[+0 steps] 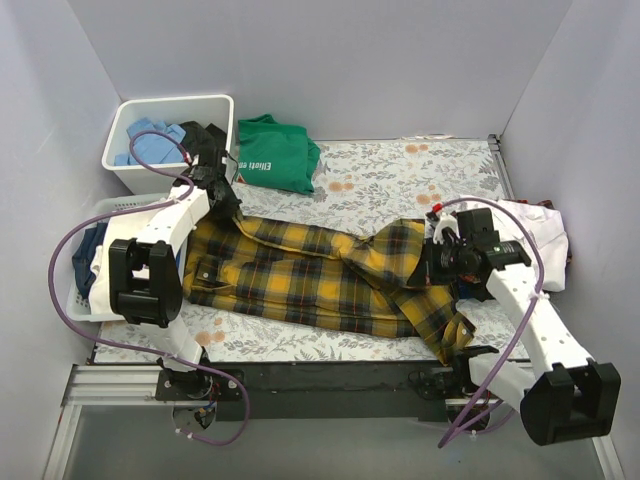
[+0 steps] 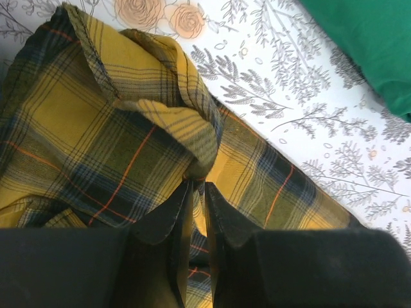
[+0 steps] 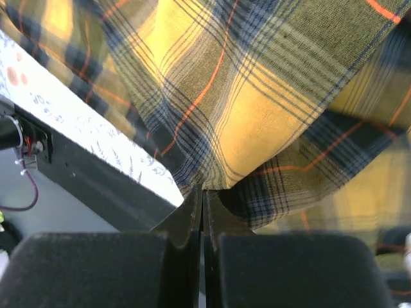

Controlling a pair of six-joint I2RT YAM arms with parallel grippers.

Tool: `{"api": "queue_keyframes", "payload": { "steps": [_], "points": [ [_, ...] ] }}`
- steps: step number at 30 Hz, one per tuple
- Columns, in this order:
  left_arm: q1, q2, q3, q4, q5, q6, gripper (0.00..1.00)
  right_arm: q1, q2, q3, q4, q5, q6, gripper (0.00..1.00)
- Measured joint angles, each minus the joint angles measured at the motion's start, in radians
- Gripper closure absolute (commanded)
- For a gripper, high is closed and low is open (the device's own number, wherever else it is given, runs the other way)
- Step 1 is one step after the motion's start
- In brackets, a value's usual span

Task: Fold and stack the long sleeve shirts
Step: Fold the shirt

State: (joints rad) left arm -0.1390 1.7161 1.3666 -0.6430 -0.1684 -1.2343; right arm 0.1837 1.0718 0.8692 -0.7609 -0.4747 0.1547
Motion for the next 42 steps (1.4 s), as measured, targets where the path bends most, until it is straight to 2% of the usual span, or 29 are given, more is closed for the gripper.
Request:
{"api": "queue_keyframes", "payload": {
  "steps": [14, 15, 18, 21, 28, 32, 35, 36, 37, 42],
  "points": [
    [0.0, 0.001, -0.065, 0.016, -0.039, 0.008, 0.88, 0.001, -0.174, -0.243, -0.106, 0.043, 0.111, 0.98],
    [0.0, 0.001, -0.065, 0.016, -0.043, 0.008, 0.88, 0.001, -0.182, -0.257, -0.111, 0.039, 0.119, 0.8],
    [0.0, 0.001, -0.065, 0.016, -0.054, 0.008, 0.87, 0.001, -0.213, -0.273, -0.139, 0.027, 0.143, 0.5],
    [0.0, 0.001, -0.067, 0.016, -0.06, 0.008, 0.88, 0.002, -0.233, -0.243, -0.174, 0.055, 0.16, 0.44],
    [0.0, 0.001, -0.07, 0.008, -0.071, 0.01, 0.87, 0.001, -0.179, 0.056, -0.197, 0.27, 0.189, 0.47],
    [0.0, -0.023, -0.126, 0.014, -0.08, 0.015, 0.9, 0.001, -0.106, 0.164, -0.126, 0.369, 0.193, 0.49],
    [0.0, -0.048, -0.187, 0.009, -0.085, 0.014, 0.93, 0.0, -0.015, 0.176, -0.055, 0.348, 0.186, 0.52],
    [0.0, -0.053, -0.199, 0.006, -0.088, 0.014, 0.99, 0.0, 0.029, 0.177, -0.024, 0.327, 0.183, 0.53],
    [0.0, -0.058, -0.212, 0.002, -0.091, 0.013, 1.0, 0.0, 0.07, 0.176, -0.003, 0.308, 0.182, 0.54],
    [0.0, -0.103, -0.247, -0.013, -0.134, 0.016, 1.0, 0.013, 0.276, 0.15, 0.116, 0.197, 0.182, 0.55]
  ]
}}
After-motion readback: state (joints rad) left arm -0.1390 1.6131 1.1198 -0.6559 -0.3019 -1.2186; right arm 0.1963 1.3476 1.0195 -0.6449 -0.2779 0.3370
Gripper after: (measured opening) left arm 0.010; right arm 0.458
